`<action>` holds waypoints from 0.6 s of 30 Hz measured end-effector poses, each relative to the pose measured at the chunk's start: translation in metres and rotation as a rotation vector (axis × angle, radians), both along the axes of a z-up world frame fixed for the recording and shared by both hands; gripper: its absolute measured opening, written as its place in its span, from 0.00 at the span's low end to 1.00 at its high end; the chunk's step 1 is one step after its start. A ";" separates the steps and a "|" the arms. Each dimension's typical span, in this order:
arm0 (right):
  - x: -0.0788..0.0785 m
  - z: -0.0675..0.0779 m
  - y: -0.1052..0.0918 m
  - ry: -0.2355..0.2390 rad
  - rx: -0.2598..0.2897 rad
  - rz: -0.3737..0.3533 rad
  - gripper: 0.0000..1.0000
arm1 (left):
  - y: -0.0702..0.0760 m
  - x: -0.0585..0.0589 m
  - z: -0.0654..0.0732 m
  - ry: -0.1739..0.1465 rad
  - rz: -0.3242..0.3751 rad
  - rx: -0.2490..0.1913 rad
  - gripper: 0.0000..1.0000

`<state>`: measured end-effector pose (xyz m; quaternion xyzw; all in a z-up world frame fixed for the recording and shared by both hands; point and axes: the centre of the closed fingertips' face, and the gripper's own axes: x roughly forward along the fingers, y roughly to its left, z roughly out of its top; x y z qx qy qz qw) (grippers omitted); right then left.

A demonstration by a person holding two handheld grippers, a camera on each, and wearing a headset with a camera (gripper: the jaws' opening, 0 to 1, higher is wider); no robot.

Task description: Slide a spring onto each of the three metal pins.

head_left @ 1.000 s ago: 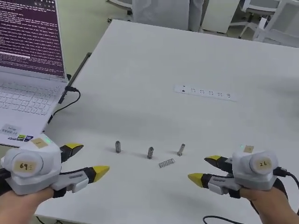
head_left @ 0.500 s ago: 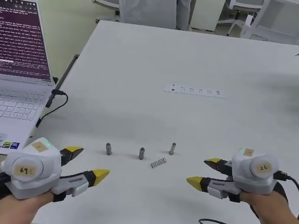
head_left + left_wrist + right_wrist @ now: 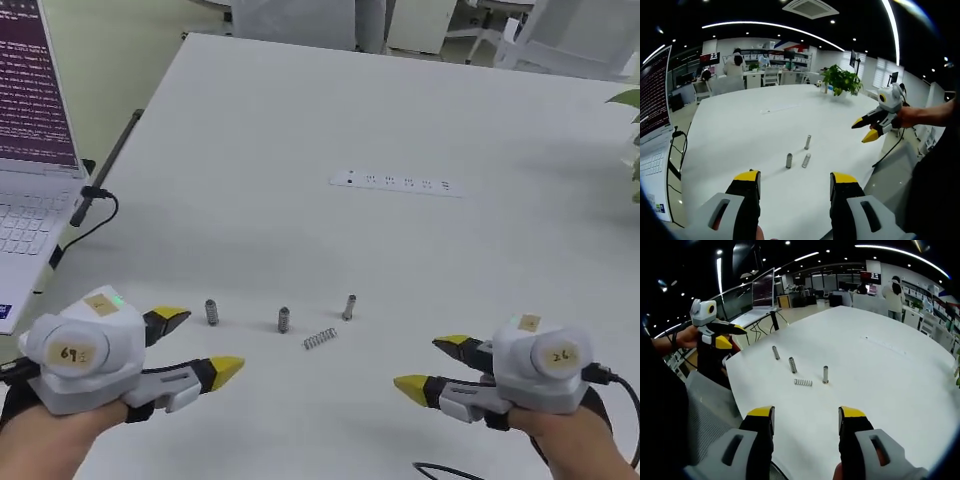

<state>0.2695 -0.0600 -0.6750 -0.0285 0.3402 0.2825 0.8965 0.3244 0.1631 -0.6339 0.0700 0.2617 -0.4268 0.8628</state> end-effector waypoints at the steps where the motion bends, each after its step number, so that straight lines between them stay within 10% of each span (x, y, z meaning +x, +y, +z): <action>1: -0.001 0.000 -0.001 0.000 0.000 -0.004 0.50 | -0.003 0.000 -0.001 0.001 -0.006 -0.001 0.51; 18: -0.022 0.003 -0.015 0.005 0.024 -0.087 0.50 | -0.063 -0.018 -0.023 0.033 -0.169 0.024 0.50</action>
